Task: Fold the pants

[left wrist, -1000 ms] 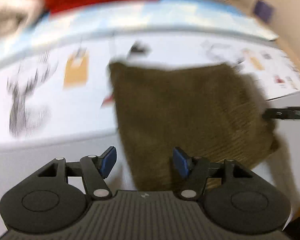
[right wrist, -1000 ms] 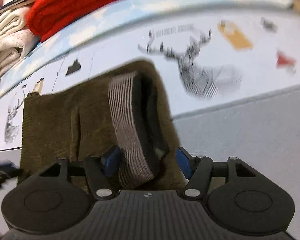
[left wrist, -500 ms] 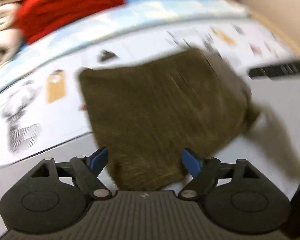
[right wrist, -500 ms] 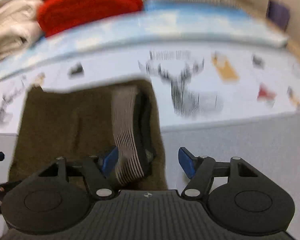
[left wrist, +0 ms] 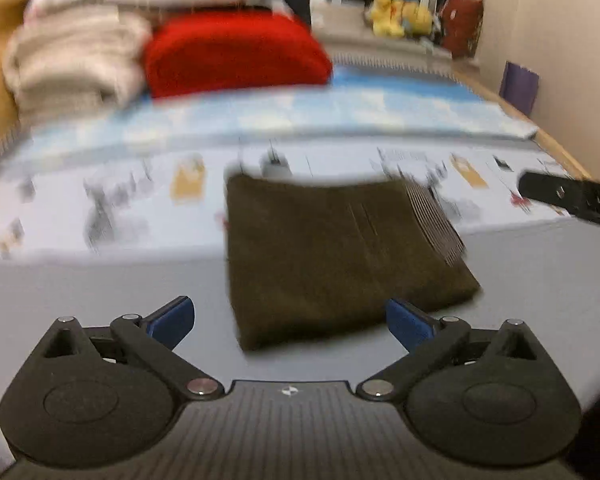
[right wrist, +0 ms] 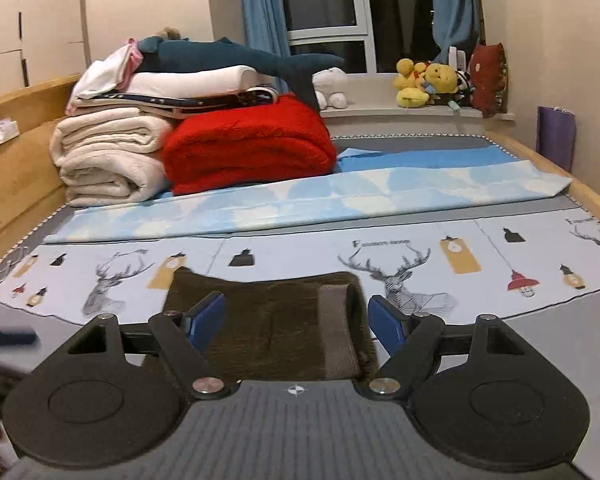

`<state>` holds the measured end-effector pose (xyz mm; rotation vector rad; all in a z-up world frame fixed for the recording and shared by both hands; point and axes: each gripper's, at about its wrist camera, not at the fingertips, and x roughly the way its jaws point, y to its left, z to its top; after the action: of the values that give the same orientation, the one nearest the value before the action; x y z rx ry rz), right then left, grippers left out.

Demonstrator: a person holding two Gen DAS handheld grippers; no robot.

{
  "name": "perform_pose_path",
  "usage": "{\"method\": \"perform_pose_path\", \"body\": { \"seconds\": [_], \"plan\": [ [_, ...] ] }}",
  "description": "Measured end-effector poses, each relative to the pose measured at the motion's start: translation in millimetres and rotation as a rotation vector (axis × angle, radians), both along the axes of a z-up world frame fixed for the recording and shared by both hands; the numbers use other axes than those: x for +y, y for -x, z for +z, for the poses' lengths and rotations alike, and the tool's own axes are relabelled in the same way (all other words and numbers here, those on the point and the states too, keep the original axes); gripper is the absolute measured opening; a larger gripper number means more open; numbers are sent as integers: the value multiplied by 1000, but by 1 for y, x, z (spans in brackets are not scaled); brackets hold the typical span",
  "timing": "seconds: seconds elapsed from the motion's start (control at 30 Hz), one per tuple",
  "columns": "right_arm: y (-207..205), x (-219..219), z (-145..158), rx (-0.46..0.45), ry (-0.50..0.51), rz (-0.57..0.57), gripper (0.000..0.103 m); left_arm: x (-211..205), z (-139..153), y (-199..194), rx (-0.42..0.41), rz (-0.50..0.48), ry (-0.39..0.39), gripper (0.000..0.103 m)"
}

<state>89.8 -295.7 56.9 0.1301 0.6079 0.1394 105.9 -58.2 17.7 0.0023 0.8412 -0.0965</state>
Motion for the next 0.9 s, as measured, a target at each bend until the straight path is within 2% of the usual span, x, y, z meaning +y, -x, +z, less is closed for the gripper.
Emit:
{"method": "perform_pose_path", "body": {
  "seconds": [0.07, 0.17, 0.33, 0.57, 0.77, 0.9],
  "plan": [
    [6, 2, -2, 36, -12, -18, 80, 2, -3, 7, 45, 32, 27, 102],
    [6, 4, -10, 98, -16, -16, 79, 3, -9, -2, 67, 55, 13, 102],
    [5, 17, -15, 115, 77, -4, 79, 1, -23, -17, 132, 68, -30, 102],
    [-1, 26, -22, 151, 117, 16, 79, 3, -31, -29, 155, 100, -25, 102],
    [-14, 35, -40, 261, 169, 32, 80, 7, -35, -37, 186, 127, -8, 102],
    [-17, 38, -44, 287, 168, 46, 82, 5, -37, -40, 193, 135, -10, 102]
  ]
}}
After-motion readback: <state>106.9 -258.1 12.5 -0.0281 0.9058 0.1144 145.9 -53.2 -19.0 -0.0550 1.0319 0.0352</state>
